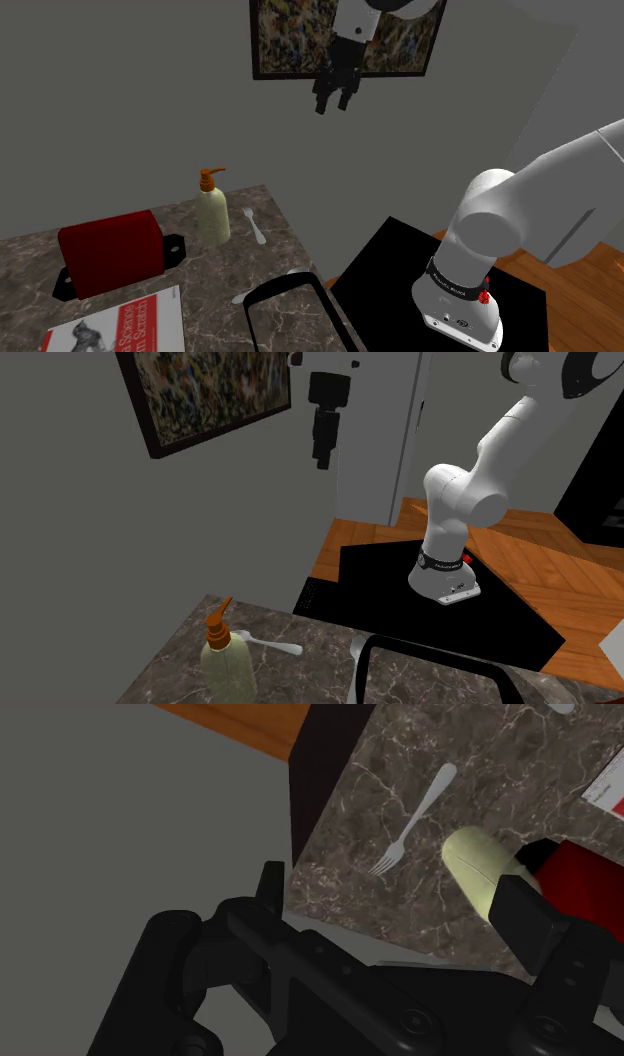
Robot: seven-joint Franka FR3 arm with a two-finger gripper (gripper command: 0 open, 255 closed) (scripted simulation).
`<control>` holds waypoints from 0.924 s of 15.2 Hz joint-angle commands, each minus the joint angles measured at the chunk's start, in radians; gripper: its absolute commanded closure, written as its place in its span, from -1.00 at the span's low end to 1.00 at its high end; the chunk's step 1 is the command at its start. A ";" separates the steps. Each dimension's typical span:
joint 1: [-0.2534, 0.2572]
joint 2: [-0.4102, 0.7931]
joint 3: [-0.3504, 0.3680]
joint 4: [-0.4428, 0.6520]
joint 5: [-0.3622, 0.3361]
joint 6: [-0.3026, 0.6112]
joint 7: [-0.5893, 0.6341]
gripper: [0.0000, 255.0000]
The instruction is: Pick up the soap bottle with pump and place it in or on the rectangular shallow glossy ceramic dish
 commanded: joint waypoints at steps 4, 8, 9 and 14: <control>0.014 0.165 0.080 0.078 0.006 0.059 0.096 -1.00; 0.024 0.307 0.139 0.164 -0.007 0.091 0.177 -1.00; 0.027 0.344 0.153 0.188 -0.013 0.096 0.198 -1.00; 0.047 0.538 0.212 0.331 -0.058 0.110 0.304 -1.00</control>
